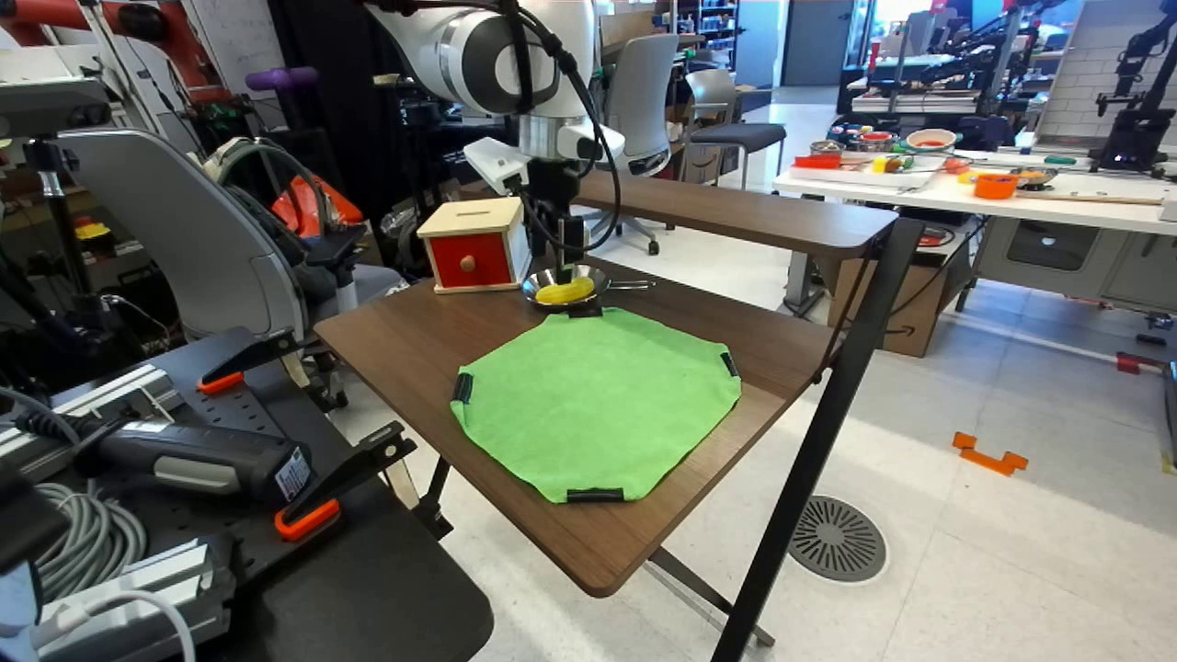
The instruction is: Remove the yellow object from the pan and put it on the table
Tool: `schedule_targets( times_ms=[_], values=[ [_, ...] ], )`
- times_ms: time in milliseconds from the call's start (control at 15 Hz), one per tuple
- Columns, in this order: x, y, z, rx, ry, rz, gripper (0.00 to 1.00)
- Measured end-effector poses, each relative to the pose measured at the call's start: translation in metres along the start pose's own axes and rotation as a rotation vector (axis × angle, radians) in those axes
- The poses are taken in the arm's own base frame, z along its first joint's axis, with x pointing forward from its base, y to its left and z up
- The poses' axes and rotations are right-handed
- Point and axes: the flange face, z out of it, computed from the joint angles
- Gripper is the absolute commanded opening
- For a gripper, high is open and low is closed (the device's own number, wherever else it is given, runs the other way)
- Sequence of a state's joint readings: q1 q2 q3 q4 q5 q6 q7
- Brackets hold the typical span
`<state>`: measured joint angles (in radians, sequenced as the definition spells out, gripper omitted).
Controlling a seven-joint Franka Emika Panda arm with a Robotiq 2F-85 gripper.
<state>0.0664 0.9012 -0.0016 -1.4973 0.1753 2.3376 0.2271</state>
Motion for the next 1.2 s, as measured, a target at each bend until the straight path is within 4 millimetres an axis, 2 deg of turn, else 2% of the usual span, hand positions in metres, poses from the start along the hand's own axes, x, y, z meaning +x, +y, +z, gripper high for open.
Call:
schedule_targets(
  times_ms=[467,667,733,800,1200],
  values=[
    [0.007,0.002,0.014,-0.032,0.006,0.024,1.00],
    [0.010,0.000,0.018,-0.036,0.009,0.027,0.94],
    [0.012,0.000,0.019,-0.037,0.009,0.027,0.73],
    [0.013,-0.001,0.019,-0.037,0.008,0.027,0.71],
    [0.019,-0.008,0.021,-0.055,-0.020,0.026,0.23]
  ],
)
